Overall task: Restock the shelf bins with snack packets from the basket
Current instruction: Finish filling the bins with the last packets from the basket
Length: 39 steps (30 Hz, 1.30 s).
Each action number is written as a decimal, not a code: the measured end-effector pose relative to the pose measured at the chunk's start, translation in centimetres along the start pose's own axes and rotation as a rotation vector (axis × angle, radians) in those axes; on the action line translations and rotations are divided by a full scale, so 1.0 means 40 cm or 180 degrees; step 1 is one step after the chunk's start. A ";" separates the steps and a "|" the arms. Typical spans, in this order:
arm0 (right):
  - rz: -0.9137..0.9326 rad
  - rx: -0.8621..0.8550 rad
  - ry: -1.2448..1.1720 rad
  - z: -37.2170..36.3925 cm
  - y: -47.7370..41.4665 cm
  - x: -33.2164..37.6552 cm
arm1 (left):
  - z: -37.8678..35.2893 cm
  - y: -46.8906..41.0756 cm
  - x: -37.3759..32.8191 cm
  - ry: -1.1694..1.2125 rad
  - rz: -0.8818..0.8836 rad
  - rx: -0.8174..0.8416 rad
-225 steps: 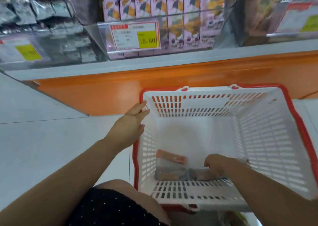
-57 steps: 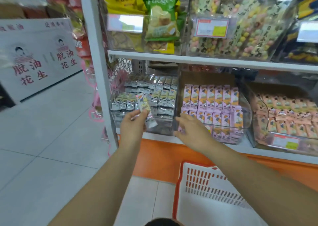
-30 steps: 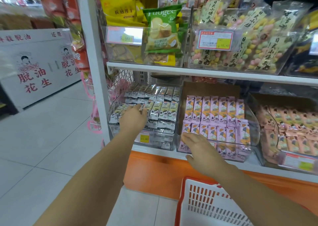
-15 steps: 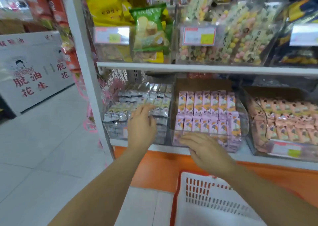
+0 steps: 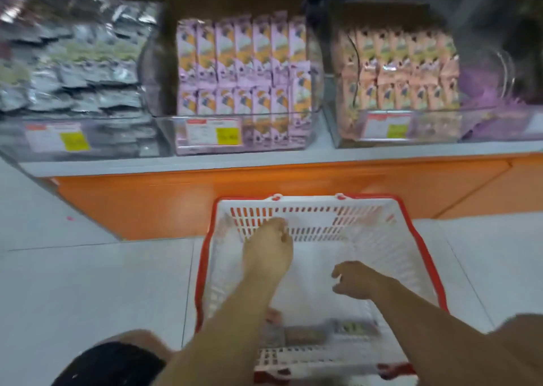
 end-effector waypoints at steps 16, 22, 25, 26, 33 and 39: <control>-0.0173 0.0964 0.0497 -0.380 -0.175 -0.105 | -0.416 0.209 0.378 -0.1256 0.1184 0.2890; -0.0140 0.0784 0.1010 -0.375 -0.180 -0.085 | -0.418 0.218 0.392 -0.1332 0.1358 0.2944; -0.0078 0.0668 0.0996 -0.329 -0.164 -0.073 | -0.416 0.222 0.389 -0.1403 0.1396 0.2978; -0.0075 0.0615 0.0921 -0.308 -0.159 -0.071 | -0.414 0.221 0.384 -0.1427 0.1398 0.2975; 0.0052 -0.0149 -0.0351 -0.029 -0.109 0.011 | -0.374 0.218 0.293 -0.1557 0.1283 0.3196; 0.0432 -0.1048 -0.1421 0.235 0.033 0.107 | -0.253 0.145 0.129 -0.0119 0.1271 0.2719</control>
Point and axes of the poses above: each hand's wrist, its own y-axis away from the middle knuckle, its own z-axis out of the back of the hand, x = y × z, the point moved 9 cm from there along -y, towards the middle knuckle, and after that the axes turned 11 degrees about y, right-handed, at the moved point
